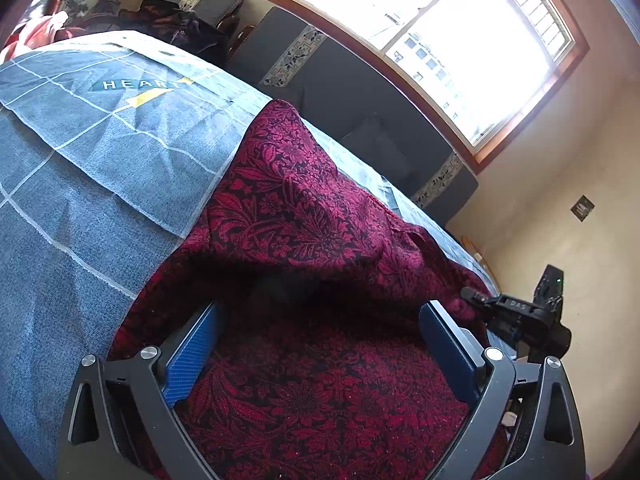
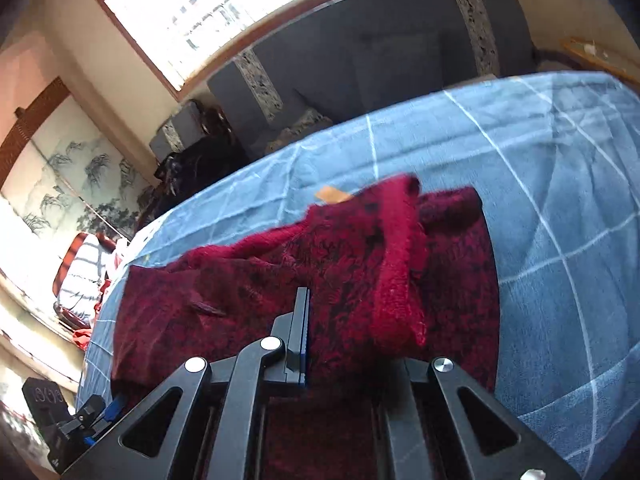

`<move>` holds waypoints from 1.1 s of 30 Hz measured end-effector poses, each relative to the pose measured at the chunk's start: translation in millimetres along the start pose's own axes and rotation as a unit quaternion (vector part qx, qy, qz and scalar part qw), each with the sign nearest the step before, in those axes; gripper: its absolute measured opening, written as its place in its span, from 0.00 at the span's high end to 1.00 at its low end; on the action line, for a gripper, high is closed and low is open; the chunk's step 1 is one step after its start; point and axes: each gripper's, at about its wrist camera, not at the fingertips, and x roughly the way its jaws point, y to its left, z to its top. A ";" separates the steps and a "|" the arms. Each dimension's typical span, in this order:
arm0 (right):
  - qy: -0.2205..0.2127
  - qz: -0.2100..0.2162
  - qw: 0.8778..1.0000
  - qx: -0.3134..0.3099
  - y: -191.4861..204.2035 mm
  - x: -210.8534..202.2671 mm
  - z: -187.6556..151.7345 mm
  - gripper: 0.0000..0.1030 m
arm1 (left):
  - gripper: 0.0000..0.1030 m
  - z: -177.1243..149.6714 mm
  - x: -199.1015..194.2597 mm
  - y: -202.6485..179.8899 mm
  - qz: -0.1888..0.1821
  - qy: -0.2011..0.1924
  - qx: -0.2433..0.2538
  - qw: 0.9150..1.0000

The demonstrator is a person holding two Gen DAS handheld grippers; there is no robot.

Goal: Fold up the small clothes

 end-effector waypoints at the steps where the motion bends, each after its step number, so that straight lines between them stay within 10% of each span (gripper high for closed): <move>1: 0.016 0.000 1.000 0.015 -9.1 7.8 -4.2 0.92 | 0.05 0.0 0.0 -0.2 0.000 0.000 0.000 1.000; 15: 0.038 0.079 0.992 0.088 -39.1 14.9 -7.3 0.90 | 0.05 32.3 -17.0 -64.4 -0.097 -0.042 0.093 0.990; 20: 0.036 0.095 0.990 0.101 -42.9 16.6 -9.5 0.91 | 0.05 75.5 43.7 -77.2 -0.073 0.000 0.106 0.992; 26: 0.035 0.087 0.991 0.095 -44.8 17.1 -8.2 0.91 | 0.05 97.9 86.2 -10.8 0.004 0.024 0.006 1.000; 33: 0.044 0.110 0.986 0.118 -52.1 14.6 -6.6 0.91 | 0.06 89.7 88.9 -0.2 0.032 0.018 0.052 0.998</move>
